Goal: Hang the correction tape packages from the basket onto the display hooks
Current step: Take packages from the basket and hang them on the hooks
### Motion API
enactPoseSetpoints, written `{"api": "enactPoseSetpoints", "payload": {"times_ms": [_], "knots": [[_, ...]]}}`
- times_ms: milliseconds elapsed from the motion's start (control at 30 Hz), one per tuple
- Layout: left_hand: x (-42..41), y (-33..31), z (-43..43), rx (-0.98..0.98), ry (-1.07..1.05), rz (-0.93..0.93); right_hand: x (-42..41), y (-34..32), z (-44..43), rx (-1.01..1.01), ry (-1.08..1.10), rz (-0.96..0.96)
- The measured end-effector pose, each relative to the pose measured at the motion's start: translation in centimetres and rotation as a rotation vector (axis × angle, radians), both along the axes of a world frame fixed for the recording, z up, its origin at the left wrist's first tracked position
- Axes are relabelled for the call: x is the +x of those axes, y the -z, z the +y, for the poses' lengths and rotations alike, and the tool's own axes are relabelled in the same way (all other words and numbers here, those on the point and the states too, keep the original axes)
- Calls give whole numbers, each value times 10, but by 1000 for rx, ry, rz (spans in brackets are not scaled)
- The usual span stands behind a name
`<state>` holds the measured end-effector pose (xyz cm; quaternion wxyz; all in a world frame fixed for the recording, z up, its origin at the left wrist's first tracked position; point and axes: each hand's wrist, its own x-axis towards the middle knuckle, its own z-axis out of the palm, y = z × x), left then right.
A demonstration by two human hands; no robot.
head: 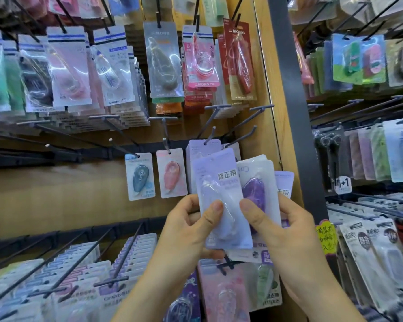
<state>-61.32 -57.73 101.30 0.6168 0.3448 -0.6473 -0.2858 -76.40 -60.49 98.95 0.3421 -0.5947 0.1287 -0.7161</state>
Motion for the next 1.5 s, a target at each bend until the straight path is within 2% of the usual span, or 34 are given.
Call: {"api": "enactPoseSetpoints", "payload": {"times_ms": [100,233,300,400,600,733,933,1133,1500], "knots": [[-4,0,3,-32,-71,-102,0,3,-1,-46,130,20],[-2,-3,3,-63,-2,-19,-1,6,-3,-72,232,13],[3,-2,3,-67,23,-77,-2,6,-3,-74,250,14],[8,-3,5,-90,1,-108,-4,7,-3,-63,247,27],[18,-21,1,-204,-105,-78,-7,6,-6,-86,407,63],[16,-42,-8,-246,-147,-168,-7,3,-2,-153,530,109],[15,-57,-22,-219,-226,-282,-9,5,3,-185,591,117],[13,-60,-29,-254,-320,-419,-11,3,7,-189,591,113],[24,-60,-97,-111,-682,-677,-13,1,2,-128,398,207]]}}
